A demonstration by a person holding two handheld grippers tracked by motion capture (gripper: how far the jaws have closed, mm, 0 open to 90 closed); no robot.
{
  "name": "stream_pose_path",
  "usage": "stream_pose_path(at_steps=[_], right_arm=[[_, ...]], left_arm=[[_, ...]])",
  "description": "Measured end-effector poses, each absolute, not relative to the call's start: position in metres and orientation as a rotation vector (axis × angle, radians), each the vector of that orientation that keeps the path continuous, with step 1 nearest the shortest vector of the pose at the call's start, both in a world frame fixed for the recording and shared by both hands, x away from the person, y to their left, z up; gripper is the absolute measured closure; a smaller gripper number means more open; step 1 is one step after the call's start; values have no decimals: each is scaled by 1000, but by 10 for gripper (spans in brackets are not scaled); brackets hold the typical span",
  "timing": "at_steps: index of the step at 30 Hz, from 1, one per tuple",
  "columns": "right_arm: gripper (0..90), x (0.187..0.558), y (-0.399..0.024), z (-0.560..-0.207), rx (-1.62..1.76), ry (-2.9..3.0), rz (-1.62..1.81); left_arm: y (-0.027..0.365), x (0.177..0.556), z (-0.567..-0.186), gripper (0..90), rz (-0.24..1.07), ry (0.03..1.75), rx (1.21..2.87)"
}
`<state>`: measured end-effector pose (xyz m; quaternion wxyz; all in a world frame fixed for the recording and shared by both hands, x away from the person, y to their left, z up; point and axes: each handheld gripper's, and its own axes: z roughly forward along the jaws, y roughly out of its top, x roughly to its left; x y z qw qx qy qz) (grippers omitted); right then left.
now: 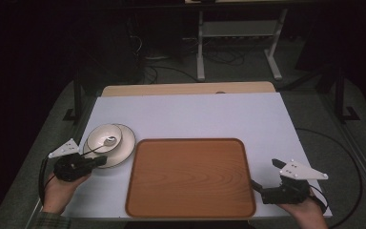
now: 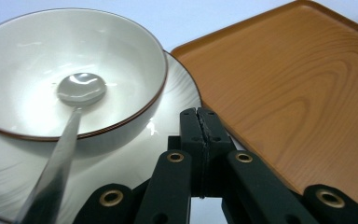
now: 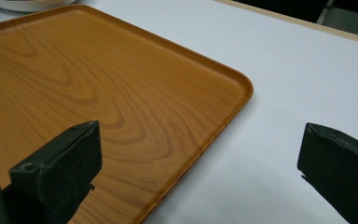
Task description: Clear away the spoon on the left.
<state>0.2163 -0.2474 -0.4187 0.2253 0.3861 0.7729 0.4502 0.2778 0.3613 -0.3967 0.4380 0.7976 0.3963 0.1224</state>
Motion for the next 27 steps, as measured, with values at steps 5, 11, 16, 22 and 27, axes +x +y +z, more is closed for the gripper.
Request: stream_pose_path(at_steps=[5, 11, 16, 22, 27], right_arm=[[0, 216, -248, -419, 1064, 2132, 1241], [0, 216, -248, -418, 1064, 2129, 1241], [0, 216, -248, -419, 1064, 2132, 1237], [0, 216, -248, -418, 1064, 2128, 1240], [0, 216, -248, -419, 1065, 2130, 1238]], left_arm=[[367, 278, -396, 895, 313, 998, 1972], [373, 277, -395, 895, 329, 1017, 1956], [379, 276, -394, 895, 344, 1030, 1941], [384, 275, -393, 895, 361, 1048, 1927], [389, 275, -392, 895, 374, 1066, 1916]])
